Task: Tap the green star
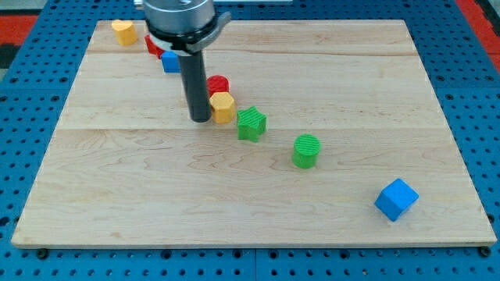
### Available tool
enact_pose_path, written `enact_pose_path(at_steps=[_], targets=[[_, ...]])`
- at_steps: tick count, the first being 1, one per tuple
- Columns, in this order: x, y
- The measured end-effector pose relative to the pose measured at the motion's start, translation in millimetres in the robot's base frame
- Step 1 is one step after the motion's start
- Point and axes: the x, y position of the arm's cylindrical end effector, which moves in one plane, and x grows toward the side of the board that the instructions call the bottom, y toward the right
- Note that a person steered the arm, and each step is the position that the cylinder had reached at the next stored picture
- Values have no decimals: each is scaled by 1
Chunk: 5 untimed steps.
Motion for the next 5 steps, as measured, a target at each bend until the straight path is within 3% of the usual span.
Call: enact_pose_path(at_steps=[3, 5], targets=[[11, 4], [26, 37]])
